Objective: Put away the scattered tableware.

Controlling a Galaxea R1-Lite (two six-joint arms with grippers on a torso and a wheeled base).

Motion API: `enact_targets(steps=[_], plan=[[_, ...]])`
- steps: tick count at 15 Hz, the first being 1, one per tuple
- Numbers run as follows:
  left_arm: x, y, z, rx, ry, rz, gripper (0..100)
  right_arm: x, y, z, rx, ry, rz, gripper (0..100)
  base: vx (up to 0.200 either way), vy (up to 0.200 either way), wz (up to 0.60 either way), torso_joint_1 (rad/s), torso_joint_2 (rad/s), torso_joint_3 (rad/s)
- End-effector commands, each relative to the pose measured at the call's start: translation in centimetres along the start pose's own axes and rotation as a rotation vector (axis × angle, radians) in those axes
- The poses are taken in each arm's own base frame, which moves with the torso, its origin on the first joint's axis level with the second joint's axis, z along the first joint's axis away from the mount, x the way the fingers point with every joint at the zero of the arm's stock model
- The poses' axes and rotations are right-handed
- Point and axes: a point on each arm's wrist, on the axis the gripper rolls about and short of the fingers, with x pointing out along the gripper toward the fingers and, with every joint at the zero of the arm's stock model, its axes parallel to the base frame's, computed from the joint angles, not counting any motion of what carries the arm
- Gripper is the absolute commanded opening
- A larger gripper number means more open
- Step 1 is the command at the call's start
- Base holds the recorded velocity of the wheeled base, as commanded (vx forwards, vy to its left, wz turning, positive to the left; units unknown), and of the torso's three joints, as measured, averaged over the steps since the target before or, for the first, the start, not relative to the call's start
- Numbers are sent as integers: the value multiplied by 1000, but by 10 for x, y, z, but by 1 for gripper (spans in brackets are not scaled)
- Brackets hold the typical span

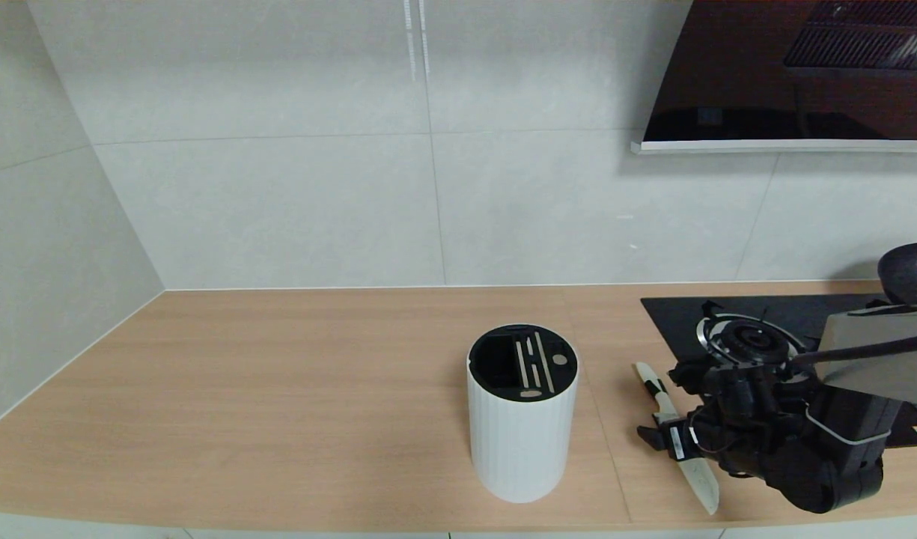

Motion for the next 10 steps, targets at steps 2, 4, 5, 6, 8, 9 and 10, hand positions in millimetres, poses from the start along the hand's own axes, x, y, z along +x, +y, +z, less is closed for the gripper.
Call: enact_targets(steps=[2, 4, 5, 6, 8, 9, 10], plan=[[0, 0, 0, 0, 1, 0, 100, 8, -2, -3, 18, -3, -5, 100, 0, 0, 0, 0, 0, 0], [0, 0, 0, 0, 1, 0, 100, 12, -1, -4, 18, -10, -5, 100, 0, 0, 0, 0, 0, 0], [0, 0, 0, 0, -1, 0, 100, 15, -1, -5, 18, -9, -5, 100, 0, 0, 0, 0, 0, 0], [0, 0, 0, 0, 1, 0, 100, 16, -1, -5, 18, -9, -6, 100, 0, 0, 0, 0, 0, 0], [0, 0, 0, 0, 1, 0, 100, 17, -5, -4, 24, -13, -15, 100, 0, 0, 0, 0, 0, 0], [0, 0, 0, 0, 1, 0, 100, 18, -6, -4, 26, -13, -17, 100, 0, 0, 0, 0, 0, 0], [0, 0, 0, 0, 1, 0, 100, 20, -8, -7, 30, -5, -23, 0, 0, 0, 0, 0, 0, 0]])
